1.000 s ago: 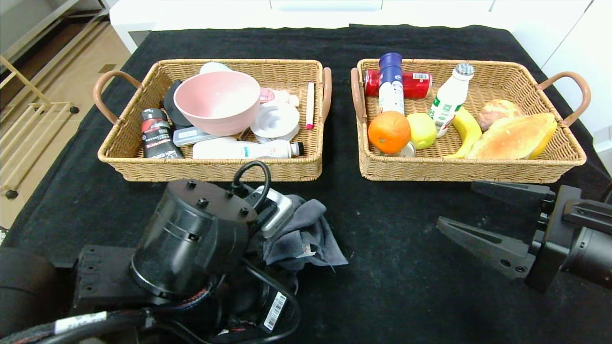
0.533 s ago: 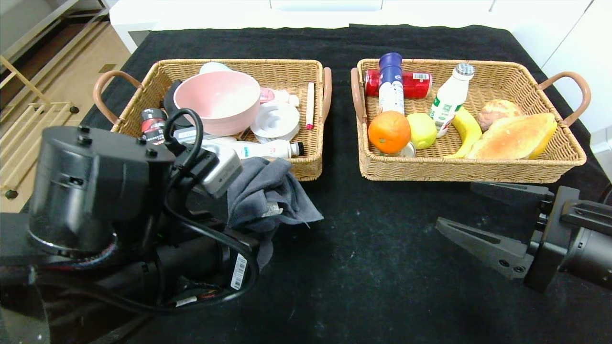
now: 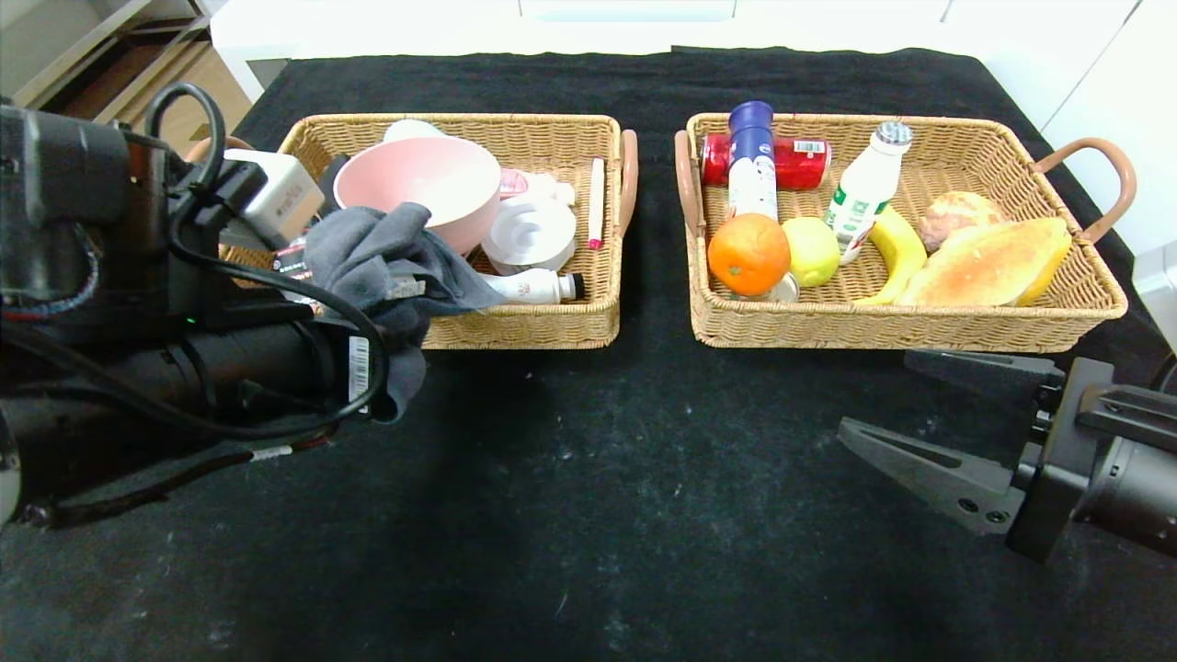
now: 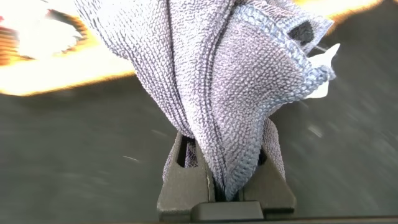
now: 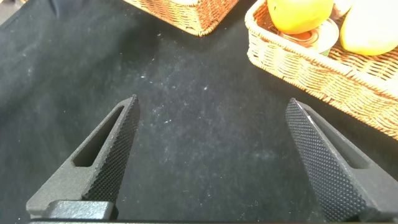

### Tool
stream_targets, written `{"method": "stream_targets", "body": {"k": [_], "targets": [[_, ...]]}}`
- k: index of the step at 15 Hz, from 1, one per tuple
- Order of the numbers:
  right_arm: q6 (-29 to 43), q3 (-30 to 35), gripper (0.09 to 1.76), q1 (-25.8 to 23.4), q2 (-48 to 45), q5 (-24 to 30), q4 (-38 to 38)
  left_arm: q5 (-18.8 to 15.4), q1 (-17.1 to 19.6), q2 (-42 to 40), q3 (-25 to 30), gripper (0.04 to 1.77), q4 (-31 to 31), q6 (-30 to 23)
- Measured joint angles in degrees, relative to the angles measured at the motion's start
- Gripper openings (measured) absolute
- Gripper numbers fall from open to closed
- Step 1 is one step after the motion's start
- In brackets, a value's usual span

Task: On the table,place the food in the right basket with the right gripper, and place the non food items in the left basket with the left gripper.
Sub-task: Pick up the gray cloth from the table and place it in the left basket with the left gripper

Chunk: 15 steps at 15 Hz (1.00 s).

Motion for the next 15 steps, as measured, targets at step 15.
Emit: {"method": "stream_targets", "body": {"k": [15], "targets": [[0.04, 0.09, 1.71, 0.01, 0.37, 0.02, -0.02, -14.64, 28.22, 7.97, -11.76, 0.23, -4.21, 2.8]]}}
